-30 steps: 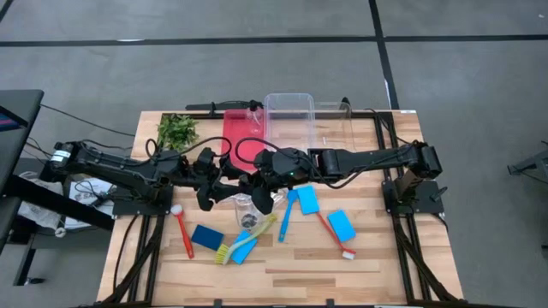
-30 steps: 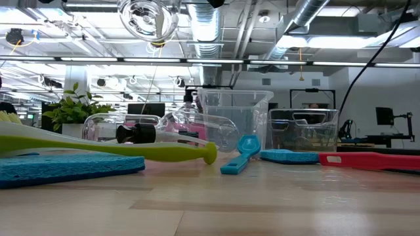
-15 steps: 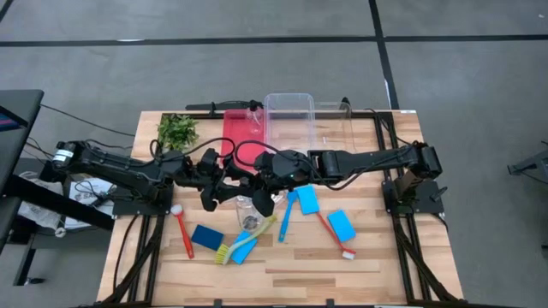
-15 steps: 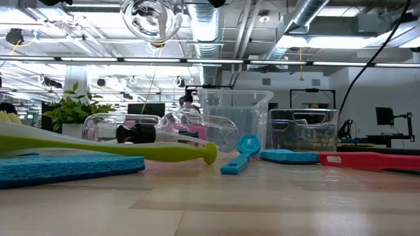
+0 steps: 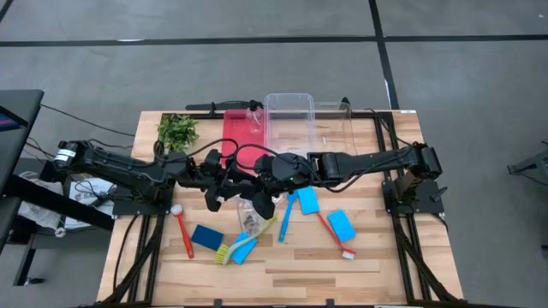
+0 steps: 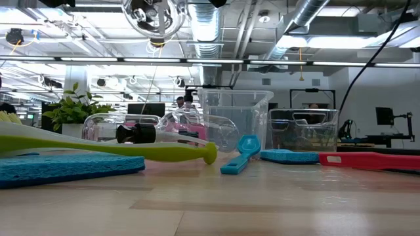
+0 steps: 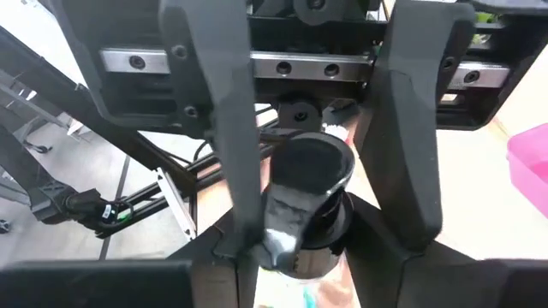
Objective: Pick & Place Kitchen Sink Supplies
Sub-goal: Put the bottom right transparent dishwashing liquid dispenser into the red bin
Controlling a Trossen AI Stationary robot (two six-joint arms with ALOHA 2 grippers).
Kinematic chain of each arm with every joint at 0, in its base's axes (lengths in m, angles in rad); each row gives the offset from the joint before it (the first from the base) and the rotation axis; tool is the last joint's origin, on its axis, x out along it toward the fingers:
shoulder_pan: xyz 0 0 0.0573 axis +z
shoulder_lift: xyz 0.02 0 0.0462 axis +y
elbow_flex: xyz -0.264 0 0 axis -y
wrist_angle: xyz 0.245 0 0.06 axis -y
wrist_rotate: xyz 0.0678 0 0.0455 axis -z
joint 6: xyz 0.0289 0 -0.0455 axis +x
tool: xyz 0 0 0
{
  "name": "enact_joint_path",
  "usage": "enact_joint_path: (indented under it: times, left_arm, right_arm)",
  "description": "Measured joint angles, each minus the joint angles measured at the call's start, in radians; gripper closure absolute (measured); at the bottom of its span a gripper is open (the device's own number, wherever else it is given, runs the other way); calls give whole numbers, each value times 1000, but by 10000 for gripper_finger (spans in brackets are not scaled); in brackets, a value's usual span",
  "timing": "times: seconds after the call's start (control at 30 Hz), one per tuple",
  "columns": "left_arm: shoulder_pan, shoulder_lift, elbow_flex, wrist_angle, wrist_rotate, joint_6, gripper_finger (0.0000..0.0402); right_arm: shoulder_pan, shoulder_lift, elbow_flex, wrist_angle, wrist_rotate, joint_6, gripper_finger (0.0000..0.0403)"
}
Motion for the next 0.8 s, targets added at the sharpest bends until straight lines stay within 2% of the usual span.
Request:
enact_joint_path:
  times: [0.1, 0.2, 0.33, 0.57, 0.8]
  left_arm:
    - [-1, -9, 0, 0, 5, 22, 277]
    - [-1, -15, -1, -2, 11, 30, 309]
    - [-1, -19, -2, -1, 2, 49, 312]
    - [-1, -20, -2, 3, 2, 53, 301]
    - [-1, -18, -5, -2, 4, 52, 308]
  right_arm:
    - [4, 0, 0, 6, 1, -4, 276]
    - [4, 0, 0, 10, 0, -9, 252]
    - [3, 0, 0, 8, 4, -11, 220]
    - [3, 0, 1, 5, 2, -52, 203]
    - [-7, 0, 4, -35, -19, -75, 175]
